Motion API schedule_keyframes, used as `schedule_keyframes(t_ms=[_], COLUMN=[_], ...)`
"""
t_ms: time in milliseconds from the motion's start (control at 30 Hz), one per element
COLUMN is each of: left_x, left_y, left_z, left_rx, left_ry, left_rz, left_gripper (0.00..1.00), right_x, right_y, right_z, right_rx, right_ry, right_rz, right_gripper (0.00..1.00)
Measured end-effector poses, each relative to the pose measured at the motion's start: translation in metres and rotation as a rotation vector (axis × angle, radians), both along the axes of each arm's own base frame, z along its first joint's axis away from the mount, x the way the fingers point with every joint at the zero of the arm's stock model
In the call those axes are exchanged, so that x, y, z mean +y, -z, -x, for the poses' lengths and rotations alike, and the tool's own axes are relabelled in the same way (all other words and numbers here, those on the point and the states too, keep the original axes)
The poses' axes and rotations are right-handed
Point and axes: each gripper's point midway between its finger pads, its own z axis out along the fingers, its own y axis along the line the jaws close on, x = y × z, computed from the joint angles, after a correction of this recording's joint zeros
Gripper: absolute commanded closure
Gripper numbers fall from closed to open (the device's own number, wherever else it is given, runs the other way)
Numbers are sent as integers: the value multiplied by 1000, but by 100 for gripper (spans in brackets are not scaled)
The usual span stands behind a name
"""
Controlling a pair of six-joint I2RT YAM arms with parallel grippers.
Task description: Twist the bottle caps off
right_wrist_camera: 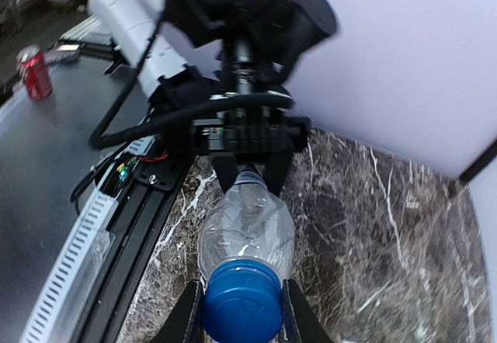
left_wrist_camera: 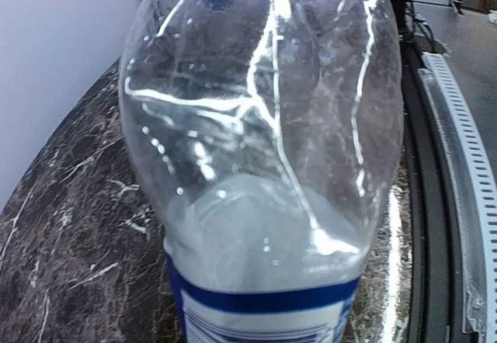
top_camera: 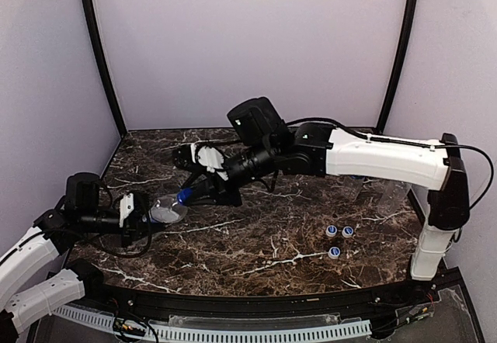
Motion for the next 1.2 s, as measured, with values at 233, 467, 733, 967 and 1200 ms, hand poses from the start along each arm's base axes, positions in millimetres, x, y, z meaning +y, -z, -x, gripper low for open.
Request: schedule_keyframes(t_ms=[233,467,733,967,1200], left_x=[-10,5,9,13,14], left_y=[0,18,22,-6,-26], left_z=[32,32,29,-14,-31], left_rx=[-22,-10,16,26,25], left_ry=[195,170,128,-119,-220], left_rz=[-18,-123,-136,11,144], left_gripper=[82,82,81,79,78], right_x=[-13,-40,-54,-109,-245], right_y=[3,26,3,3,133], right_z=[47,37,16,-103,-116], right_rx=[-505,-861,-877,-318,230], right_ry=[-279,-339,-214,553,1121], right_rz=[-87,55,77,183,496], right_gripper=[100,100,100,100,100])
